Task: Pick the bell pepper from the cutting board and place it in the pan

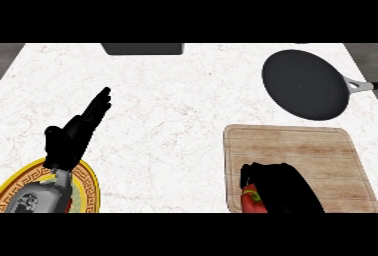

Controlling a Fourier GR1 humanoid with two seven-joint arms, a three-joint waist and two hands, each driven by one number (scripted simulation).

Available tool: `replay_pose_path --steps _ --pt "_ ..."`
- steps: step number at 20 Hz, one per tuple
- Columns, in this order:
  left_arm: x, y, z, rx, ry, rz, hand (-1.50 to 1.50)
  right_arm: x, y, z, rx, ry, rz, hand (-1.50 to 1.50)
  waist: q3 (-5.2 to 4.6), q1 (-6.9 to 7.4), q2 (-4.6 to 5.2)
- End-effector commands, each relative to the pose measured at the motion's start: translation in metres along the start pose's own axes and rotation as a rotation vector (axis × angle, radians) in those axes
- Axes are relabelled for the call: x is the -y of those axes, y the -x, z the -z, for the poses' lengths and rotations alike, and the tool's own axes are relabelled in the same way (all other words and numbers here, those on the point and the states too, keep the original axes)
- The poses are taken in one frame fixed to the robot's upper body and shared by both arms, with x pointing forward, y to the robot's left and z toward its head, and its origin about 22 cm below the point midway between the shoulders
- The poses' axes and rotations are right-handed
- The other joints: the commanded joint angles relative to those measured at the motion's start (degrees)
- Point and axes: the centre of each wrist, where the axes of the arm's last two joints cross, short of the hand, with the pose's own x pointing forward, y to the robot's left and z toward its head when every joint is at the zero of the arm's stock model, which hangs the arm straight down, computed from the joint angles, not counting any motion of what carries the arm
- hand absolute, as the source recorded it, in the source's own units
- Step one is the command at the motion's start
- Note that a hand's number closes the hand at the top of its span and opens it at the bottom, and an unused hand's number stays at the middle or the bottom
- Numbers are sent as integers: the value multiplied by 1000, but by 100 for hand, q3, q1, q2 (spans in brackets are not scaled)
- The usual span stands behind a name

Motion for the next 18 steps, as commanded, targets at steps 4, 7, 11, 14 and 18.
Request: replay_pose_path --steps 4,7,11,14,18 --pt "-6 9 0 -19 -31 0 0 34 -6 -47 162 458 52 150 -1 -87 -10" --pt "-20 -3 -12 -1 -7 7 0 45 2 -60 174 569 76 150 -1 23 -3" --pt "4 14 -4 -6 -4 8 0 47 8 -51 124 599 168 150 -6 43 29" --pt "18 3 0 7 5 12 0 54 27 -38 96 626 254 150 -4 50 34" --pt "17 -6 8 1 -1 4 0 61 49 -14 58 666 382 150 -2 69 43"
